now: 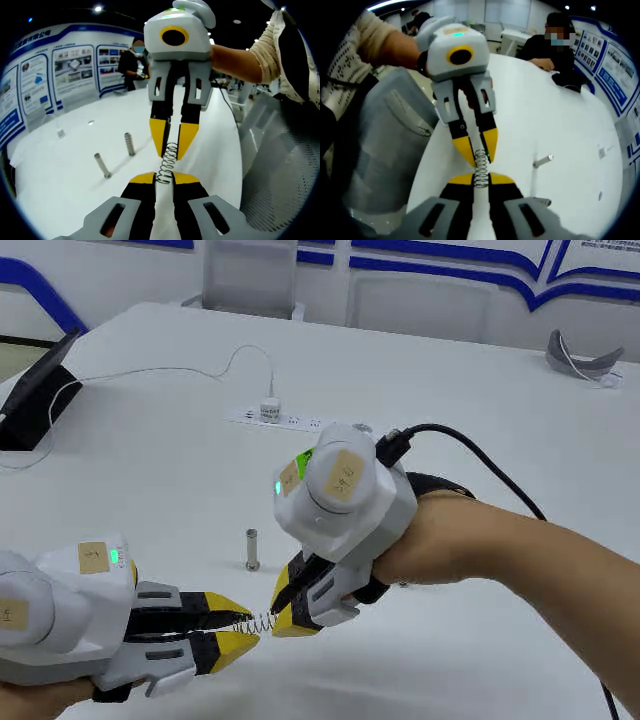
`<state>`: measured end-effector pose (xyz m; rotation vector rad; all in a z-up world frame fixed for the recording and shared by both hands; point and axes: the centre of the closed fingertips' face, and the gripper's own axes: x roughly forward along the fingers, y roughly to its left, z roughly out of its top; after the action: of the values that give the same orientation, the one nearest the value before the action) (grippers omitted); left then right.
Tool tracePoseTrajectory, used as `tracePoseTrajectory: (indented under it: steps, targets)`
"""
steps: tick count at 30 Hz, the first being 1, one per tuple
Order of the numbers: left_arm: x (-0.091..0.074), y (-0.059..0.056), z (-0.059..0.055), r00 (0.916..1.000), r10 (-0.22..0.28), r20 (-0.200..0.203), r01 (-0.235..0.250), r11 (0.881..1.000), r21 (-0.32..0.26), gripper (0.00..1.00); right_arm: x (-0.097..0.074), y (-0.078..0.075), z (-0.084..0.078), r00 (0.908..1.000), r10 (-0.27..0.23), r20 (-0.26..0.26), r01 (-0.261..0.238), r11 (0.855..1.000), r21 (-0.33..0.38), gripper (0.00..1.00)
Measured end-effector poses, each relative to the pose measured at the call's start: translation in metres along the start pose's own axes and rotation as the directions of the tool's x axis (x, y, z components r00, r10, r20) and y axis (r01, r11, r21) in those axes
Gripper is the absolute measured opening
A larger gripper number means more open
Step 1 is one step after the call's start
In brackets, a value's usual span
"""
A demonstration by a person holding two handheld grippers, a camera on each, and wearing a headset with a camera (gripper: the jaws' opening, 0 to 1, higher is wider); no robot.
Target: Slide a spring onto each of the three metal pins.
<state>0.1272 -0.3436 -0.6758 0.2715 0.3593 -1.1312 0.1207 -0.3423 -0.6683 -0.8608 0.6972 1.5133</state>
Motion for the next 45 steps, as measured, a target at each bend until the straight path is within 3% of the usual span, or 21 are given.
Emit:
tracePoseTrajectory:
  steps: [9, 24, 45]
  targets:
    - [0.000, -0.001, 0.002, 1.0000, 0.001, 0.005, -0.001, 1.000, 0.003, 0.12, -0.009, 0.001, 0.018, 0.9993, -0.009, 0.037, 0.010, 1.000, -0.022, 0.12]
    - [0.002, -0.004, 0.004, 0.9998, -0.009, 0.019, 0.009, 1.000, 0.002, 0.11, -0.007, 0.002, 0.044, 0.9948, -0.005, 0.102, 0.007, 1.000, -0.025, 0.11]
    - [-0.001, 0.001, 0.006, 0.9985, 0.008, 0.054, -0.007, 1.000, -0.027, 0.11, -0.008, -0.001, 0.042, 0.9928, -0.029, 0.116, 0.029, 1.000, 0.001, 0.16]
